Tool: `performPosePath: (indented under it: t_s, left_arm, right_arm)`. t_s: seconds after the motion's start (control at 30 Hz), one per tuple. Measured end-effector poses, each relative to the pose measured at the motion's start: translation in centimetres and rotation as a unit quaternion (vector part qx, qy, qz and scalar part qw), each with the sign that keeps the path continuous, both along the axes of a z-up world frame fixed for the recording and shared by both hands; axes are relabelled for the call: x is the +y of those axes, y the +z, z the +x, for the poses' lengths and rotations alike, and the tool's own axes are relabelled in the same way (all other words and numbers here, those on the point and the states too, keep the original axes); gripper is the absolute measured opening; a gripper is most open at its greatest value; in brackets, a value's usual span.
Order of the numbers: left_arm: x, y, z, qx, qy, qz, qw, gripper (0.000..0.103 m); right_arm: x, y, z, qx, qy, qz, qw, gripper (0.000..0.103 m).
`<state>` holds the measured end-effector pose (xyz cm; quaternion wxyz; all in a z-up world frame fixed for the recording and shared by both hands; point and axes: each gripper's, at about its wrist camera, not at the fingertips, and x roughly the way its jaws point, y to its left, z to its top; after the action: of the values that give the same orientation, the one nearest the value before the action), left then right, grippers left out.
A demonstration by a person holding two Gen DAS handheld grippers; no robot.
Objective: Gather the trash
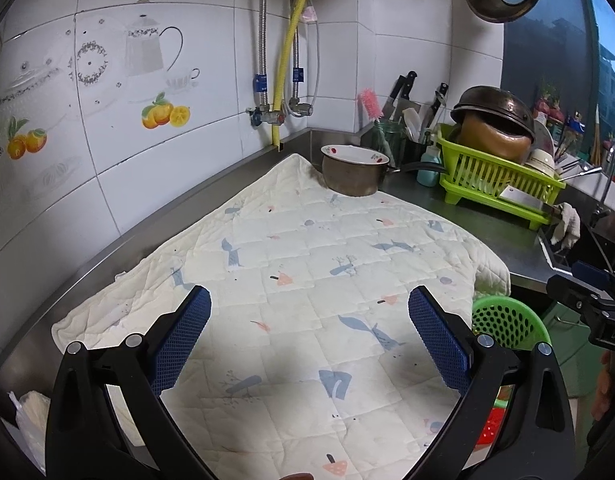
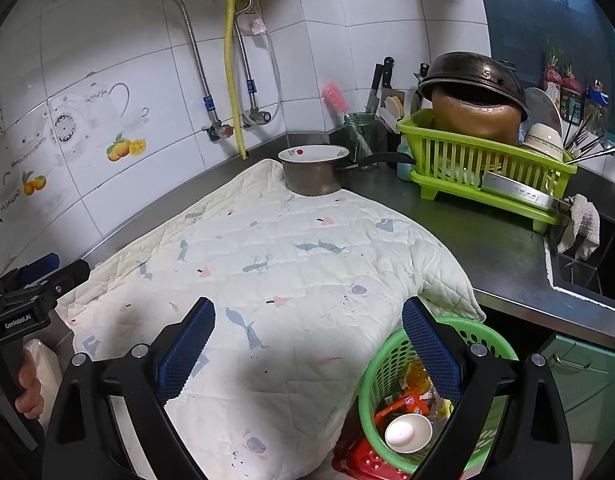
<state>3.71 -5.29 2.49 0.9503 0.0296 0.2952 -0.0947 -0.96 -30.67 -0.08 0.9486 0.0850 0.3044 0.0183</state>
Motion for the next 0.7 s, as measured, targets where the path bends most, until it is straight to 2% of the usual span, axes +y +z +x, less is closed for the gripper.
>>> performPosePath:
  t_s: [0.7]
  left_arm:
    - [-0.34, 0.16, -0.29, -0.001, -0.005, -0.004, 1.0000, 0.098]
  right_arm:
    - [-0.19, 0.34, -0.37, -0.003, -0.003, 0.001, 1.000, 0.092]
